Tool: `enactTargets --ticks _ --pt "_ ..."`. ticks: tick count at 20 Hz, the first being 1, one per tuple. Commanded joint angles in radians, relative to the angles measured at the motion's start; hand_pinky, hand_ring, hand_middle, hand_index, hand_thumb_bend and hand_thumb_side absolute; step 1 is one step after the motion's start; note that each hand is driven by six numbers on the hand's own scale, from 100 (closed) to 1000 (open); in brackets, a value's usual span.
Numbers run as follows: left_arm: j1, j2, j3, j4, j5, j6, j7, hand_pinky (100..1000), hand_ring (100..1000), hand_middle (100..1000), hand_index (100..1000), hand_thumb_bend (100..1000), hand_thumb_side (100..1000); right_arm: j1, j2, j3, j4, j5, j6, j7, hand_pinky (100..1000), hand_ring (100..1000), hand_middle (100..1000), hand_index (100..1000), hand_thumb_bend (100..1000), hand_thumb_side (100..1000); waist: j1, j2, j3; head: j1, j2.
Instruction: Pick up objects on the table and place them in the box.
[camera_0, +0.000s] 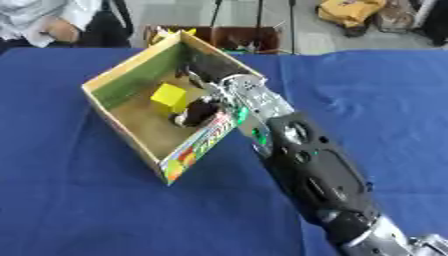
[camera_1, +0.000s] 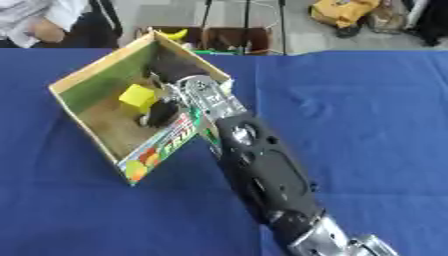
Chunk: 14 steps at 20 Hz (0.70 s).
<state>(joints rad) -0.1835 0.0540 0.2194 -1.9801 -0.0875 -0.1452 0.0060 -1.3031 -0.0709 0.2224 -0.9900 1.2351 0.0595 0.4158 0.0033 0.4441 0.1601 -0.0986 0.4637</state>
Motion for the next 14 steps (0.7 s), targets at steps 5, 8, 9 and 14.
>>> enactTargets --ticks 5,8,9,14 --pt "0.000 0.027 0.006 -0.020 0.007 0.002 0.006 353 564 599 860 100 937 -0.021 -0.071 0.003 -0.154 -0.070 0.003 0.009 825 898 768 859 426 473 0.007 -0.043 -0.014 0.016 0.000" --pt "0.002 0.030 0.010 -0.020 0.007 0.002 0.011 353 564 599 859 100 936 0.007 -0.122 0.007 -0.265 -0.166 0.015 0.017 819 886 744 852 401 470 0.010 -0.048 -0.030 0.028 0.005" --pt "0.002 0.030 0.012 -0.020 0.007 0.002 0.013 353 563 599 859 100 936 0.022 -0.140 0.006 -0.309 -0.200 0.022 0.018 817 883 740 850 393 468 0.012 -0.049 -0.037 0.031 0.007" --pt "0.004 0.033 0.017 -0.020 0.005 0.002 0.022 354 564 597 859 100 936 0.110 -0.235 -0.003 -0.542 -0.346 0.082 0.021 809 869 719 832 316 465 0.019 -0.055 -0.059 0.041 0.005"
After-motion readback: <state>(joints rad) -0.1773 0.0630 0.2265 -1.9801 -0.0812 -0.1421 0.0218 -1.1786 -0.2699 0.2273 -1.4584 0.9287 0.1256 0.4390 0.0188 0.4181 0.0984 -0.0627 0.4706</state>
